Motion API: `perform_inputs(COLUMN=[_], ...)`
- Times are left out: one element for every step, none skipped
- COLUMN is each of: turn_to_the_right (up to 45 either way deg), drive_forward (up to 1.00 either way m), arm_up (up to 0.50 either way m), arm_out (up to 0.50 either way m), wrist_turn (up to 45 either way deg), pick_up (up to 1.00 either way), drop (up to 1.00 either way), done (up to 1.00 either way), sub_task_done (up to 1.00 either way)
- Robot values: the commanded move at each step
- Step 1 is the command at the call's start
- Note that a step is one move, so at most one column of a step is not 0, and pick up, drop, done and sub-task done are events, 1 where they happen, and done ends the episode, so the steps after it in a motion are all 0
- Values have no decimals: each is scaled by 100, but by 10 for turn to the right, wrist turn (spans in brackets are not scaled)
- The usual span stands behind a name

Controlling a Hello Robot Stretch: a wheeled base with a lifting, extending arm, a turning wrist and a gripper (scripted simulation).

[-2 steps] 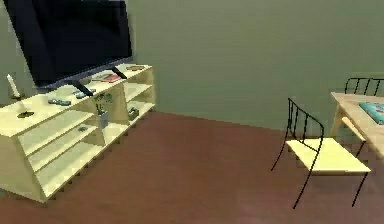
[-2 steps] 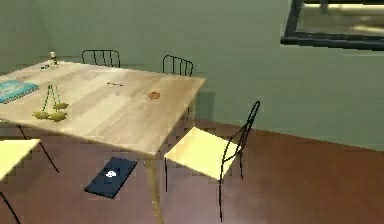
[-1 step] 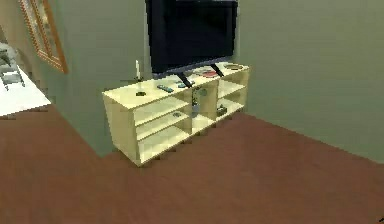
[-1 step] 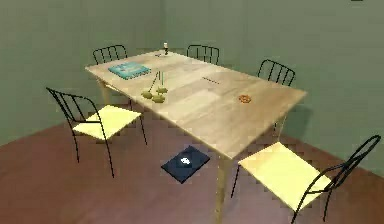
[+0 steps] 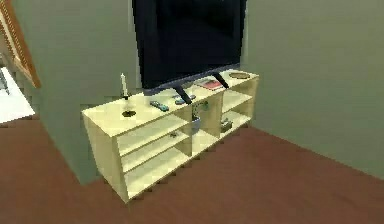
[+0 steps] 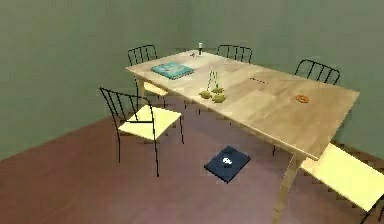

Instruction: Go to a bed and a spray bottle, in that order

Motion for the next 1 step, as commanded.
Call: perform_inputs(turn_to_the_right=[-450], drive_forward=[0], arm_up=[0], arm_out=[0], wrist_turn=[0], pick_up=[0], drop=[0], done=[0], sub_task_done=[0])
